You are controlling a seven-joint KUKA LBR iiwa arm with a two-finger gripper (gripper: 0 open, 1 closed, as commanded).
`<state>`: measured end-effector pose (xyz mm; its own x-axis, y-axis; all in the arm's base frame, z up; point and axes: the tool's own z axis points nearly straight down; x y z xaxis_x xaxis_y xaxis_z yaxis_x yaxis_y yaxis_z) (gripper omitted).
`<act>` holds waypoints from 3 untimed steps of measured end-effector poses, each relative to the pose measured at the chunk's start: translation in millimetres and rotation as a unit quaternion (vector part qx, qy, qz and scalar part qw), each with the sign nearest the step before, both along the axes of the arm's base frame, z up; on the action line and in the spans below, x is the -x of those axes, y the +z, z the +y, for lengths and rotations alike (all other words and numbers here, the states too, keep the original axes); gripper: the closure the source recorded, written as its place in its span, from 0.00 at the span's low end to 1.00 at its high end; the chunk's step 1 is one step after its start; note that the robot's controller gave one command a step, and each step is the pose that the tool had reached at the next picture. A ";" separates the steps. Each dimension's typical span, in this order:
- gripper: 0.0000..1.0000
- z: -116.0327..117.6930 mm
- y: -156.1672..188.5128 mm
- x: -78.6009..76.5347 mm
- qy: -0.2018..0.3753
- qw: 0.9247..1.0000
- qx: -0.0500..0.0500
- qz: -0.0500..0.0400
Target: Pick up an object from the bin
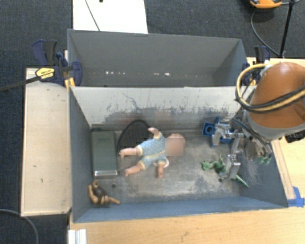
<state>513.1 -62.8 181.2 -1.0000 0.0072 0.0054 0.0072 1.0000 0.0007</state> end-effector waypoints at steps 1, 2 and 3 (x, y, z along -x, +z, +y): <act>0.00 0.1 4.4 -1.8 0.001 1.000 0.001 -0.004; 0.00 -35.3 -47.1 -1.3 -0.059 0.998 0.000 -0.006; 0.00 -93.1 -114.5 -7.0 -0.081 0.997 0.001 -0.002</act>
Offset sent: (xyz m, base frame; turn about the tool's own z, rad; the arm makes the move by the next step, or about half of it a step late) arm -0.0019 -0.0781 -0.1112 0.2702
